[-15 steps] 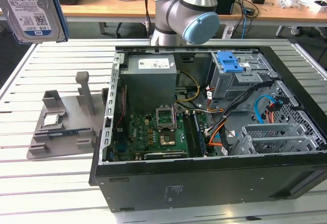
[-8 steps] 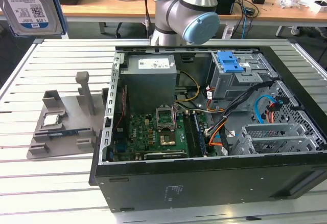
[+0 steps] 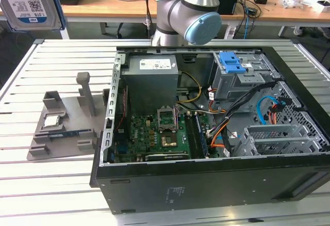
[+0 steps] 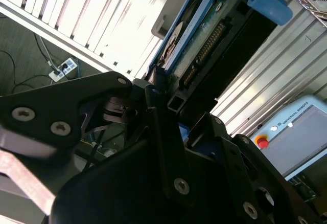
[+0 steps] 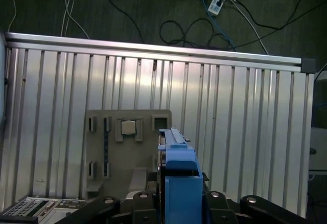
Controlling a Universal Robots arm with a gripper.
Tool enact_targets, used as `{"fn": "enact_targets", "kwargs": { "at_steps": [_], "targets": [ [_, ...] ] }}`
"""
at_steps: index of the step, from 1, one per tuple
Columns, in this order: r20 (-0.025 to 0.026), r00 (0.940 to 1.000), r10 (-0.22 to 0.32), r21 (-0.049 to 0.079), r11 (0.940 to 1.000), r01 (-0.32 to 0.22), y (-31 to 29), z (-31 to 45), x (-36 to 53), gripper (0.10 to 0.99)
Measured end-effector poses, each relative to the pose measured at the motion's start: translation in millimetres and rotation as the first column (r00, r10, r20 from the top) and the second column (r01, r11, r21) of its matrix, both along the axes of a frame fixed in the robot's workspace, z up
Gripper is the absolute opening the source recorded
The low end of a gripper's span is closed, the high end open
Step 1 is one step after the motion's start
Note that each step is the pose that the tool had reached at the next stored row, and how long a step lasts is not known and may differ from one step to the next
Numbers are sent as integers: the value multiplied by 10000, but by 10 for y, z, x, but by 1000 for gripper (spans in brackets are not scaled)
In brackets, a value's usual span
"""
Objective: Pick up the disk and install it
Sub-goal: 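Pick up the disk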
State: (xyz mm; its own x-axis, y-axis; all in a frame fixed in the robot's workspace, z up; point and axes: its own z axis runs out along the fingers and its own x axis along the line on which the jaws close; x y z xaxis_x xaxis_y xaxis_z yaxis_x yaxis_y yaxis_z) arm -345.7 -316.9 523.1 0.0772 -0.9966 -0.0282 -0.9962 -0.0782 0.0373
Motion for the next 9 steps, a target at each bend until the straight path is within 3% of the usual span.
{"fn": "enact_targets", "kwargs": {
  "at_steps": [4,9],
  "targets": [
    [-1,10000,2,0,10000,-2,-1,1,18,365],
    [0,10000,0,0,10000,0,0,0,118,365]
  ]
}}
